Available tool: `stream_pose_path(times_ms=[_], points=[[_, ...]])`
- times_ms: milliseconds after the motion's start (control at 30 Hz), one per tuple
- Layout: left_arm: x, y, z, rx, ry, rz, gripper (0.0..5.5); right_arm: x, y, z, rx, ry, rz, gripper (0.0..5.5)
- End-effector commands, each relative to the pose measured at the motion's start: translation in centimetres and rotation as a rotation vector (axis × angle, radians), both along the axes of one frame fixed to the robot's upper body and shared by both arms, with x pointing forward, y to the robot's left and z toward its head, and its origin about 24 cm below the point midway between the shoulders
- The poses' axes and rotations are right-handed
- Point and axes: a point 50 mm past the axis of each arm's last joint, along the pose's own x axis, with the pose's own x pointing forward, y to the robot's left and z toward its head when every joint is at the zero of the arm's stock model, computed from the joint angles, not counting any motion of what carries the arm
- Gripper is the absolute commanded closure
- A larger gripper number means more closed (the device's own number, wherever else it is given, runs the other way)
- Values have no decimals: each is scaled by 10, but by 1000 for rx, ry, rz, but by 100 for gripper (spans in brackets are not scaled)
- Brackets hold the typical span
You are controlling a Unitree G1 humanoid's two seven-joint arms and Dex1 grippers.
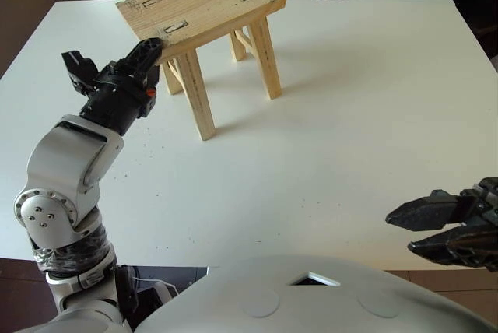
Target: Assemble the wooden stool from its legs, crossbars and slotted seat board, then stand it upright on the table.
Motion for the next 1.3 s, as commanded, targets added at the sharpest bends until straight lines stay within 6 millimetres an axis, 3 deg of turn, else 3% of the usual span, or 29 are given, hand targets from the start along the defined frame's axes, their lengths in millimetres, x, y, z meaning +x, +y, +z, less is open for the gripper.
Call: stream_pose_path(times_ms=[33, 233, 333, 567, 667, 733, 800, 900, 1000, 1100, 1300], points=[[-4, 0, -44, 80, 209, -126, 177, 6, 0, -1, 12, -9, -35, 424], [9, 8, -25, 69, 34, -235, 172, 10, 5, -7, 64, -12, -87, 424], [0, 12, -22, 65, -62, -365, 172, 13, 6, -8, 84, -19, -107, 424], [-31, 29, -32, 8, -95, -606, 172, 20, 8, -14, 122, -11, -162, 424], [-43, 33, -43, 162, -18, -601, 172, 32, 6, -20, 80, -30, -284, 424], [-43, 34, -61, 403, -7, -529, 172, 52, 0, -36, 9, -76, -473, 424], [-44, 32, -81, 628, -37, -470, 172, 78, -10, -70, -208, -130, -726, 424], [-45, 17, -102, 761, -101, -428, 172, 101, -13, -117, -501, -247, -939, 424], [-37, 19, -126, 883, -87, -258, 172, 114, -11, -154, -634, -332, -1105, 424], [-33, 24, -144, 990, -71, -154, 172, 123, -10, -176, -705, -408, -1227, 424], [-18, 18, -157, 1099, -142, -91, 172, 136, -10, -201, -788, -560, -1358, 424]])
